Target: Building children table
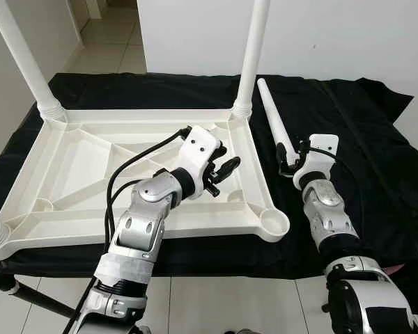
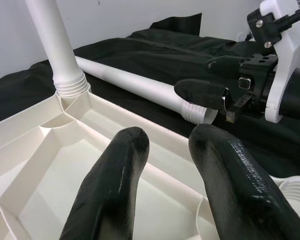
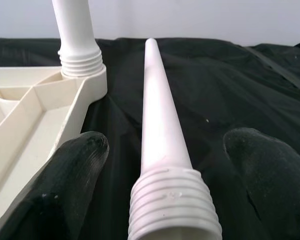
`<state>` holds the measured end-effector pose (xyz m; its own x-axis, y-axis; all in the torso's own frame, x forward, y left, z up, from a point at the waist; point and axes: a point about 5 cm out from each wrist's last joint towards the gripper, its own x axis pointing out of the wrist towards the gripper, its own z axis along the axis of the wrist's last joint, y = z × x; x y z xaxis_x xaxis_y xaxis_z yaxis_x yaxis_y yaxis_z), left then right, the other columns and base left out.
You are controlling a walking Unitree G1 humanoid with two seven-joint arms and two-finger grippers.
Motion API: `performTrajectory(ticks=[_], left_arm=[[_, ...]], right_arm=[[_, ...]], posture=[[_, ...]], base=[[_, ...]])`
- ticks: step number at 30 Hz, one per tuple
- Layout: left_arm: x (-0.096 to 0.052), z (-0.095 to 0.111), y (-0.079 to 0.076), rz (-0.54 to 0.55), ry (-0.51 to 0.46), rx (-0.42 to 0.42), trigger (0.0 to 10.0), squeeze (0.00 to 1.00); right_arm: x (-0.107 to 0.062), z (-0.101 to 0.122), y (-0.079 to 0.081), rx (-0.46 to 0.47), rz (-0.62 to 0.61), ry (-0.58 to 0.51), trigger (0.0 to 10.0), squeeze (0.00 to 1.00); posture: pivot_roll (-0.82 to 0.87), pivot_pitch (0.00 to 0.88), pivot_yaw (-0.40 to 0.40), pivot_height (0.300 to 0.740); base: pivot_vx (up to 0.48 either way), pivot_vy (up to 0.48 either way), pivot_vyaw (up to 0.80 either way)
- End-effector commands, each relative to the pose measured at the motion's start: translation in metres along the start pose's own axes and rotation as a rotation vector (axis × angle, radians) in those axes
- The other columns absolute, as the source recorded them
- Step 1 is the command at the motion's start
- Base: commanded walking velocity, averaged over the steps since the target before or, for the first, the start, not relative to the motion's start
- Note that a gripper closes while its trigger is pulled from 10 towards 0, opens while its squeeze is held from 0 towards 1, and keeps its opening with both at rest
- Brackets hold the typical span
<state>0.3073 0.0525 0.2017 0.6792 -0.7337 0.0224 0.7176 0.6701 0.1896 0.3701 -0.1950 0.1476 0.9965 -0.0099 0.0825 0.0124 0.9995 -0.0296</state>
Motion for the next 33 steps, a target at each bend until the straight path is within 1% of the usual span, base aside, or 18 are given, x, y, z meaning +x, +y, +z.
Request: performTrajectory(ticks=[1,4,10,12,15,18,27,33], left_arm=[[0.000,0.000,-0.003,0.036,0.013,0.012,10.0,0.00],[0.000,0.001,-0.005,0.039,0.012,0.016,10.0,0.00],[-0.002,0.002,-0.009,0.049,0.019,0.020,10.0,0.00],[-0.003,0.002,-0.009,0.051,0.024,-0.019,10.0,0.00],[-0.004,0.003,-0.009,0.052,0.024,-0.020,10.0,0.00],[-0.005,0.005,-0.010,0.043,0.026,-0.003,10.0,0.00],[-0.004,0.008,-0.011,0.040,0.028,0.001,10.0,0.00],[-0.007,0.009,-0.013,0.032,0.040,0.011,10.0,0.00]], right_arm=[[0.003,0.000,0.001,0.009,0.009,0.004,10.0,0.00],[0.004,-0.001,0.001,0.006,0.017,0.013,10.0,0.00],[0.006,-0.007,-0.004,-0.002,0.006,0.048,10.0,0.00],[0.006,-0.012,-0.007,-0.008,-0.018,0.083,10.0,0.00],[0.005,-0.013,-0.007,-0.010,-0.017,0.089,10.0,0.00],[0.004,-0.018,-0.007,-0.023,-0.003,0.108,10.0,0.00],[0.005,-0.021,-0.008,-0.017,0.009,0.132,10.0,0.00],[0.005,-0.024,-0.006,-0.032,0.014,0.160,10.0,0.00]], posture=[[0.01,0.059,-0.014,0.740],[0.01,0.061,-0.014,0.740],[0.03,0.068,-0.015,0.740],[0.03,0.071,-0.011,0.740],[0.04,0.074,-0.009,0.740],[0.04,0.072,-0.006,0.740],[0.05,0.075,-0.002,0.740],[0.06,0.079,-0.005,0.740]], base=[[0.000,0.000,0.00],[0.000,0.000,0.00],[0.000,0.000,0.00],[0.000,0.000,0.00],[0.000,0.000,0.00],[0.000,0.000,0.00],[0.000,0.000,0.00],[0.000,0.000,0.00]])
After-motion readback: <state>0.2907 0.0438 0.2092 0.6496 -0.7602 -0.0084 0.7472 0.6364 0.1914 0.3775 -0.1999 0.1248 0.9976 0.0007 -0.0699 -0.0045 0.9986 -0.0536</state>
